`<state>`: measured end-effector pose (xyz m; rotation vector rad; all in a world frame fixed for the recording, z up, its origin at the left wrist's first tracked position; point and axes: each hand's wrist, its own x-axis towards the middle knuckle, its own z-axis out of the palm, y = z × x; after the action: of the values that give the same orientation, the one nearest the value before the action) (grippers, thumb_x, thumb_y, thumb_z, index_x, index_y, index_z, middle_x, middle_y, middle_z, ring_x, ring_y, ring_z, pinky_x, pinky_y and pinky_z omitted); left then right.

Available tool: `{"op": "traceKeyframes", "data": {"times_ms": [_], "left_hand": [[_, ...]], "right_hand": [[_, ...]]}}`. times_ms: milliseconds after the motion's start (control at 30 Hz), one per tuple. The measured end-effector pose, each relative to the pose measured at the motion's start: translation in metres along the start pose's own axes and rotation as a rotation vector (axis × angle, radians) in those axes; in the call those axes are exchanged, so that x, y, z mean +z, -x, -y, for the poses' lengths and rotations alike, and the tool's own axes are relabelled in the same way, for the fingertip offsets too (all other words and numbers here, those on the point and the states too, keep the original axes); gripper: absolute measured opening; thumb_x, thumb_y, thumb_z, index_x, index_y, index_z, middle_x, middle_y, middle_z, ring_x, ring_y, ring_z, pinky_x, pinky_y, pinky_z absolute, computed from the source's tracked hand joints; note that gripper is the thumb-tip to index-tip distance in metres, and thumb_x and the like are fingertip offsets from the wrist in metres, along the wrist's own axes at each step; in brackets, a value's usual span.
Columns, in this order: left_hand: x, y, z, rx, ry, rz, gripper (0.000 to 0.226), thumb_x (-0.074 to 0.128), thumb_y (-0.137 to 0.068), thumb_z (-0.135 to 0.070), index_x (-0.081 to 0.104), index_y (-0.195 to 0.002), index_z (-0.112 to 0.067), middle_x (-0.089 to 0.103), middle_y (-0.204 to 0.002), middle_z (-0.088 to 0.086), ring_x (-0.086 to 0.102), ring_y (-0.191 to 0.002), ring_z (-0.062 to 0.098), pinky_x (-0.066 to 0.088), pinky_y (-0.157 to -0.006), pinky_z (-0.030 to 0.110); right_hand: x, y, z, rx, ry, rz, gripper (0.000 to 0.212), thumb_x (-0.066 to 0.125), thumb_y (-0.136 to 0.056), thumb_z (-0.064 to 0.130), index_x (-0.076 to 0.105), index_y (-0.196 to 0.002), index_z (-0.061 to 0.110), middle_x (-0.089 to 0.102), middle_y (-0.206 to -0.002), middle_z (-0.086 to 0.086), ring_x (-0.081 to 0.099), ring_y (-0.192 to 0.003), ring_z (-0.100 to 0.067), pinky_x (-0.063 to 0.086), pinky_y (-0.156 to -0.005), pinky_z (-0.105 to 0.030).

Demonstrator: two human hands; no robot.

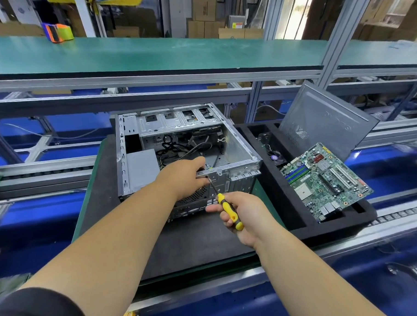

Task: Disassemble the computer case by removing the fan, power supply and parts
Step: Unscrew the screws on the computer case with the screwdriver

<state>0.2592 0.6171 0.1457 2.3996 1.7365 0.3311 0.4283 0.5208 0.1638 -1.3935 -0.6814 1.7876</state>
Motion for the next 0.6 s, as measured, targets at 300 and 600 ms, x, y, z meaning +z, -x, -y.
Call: {"op": "traceKeyframes", "data": {"times_ms": [300,600], "left_hand": [[0.0049,0.0000,0.0026,0.008,-0.021,-0.055,0.032,0.057,-0.089,-0.055,0.043,-0.104,-0.031,0.046,-0.074,-0.011,0.050,-0.075,0.020,0.035,-0.056,0.030],[0.0041,0.0015,0.0015,-0.014,-0.005,-0.060,0.033,0.058,-0.088,-0.056,0.045,-0.104,-0.030,0.051,-0.081,-0.009,0.050,-0.077,0.021,0.036,-0.057,0.030]], "right_hand": [[0.0057,0.0020,-0.0028,-0.016,0.035,-0.024,0.017,0.039,-0.101,0.011,0.054,-0.106,0.006,0.075,-0.076,-0.014,0.041,-0.040,-0.008,0.034,-0.037,-0.017],[0.0047,-0.0029,-0.0041,-0.065,0.095,-0.077,0.014,0.044,-0.101,0.011,0.056,-0.108,0.006,0.073,-0.072,-0.009,0.044,-0.039,-0.008,0.034,-0.036,-0.018]]}}
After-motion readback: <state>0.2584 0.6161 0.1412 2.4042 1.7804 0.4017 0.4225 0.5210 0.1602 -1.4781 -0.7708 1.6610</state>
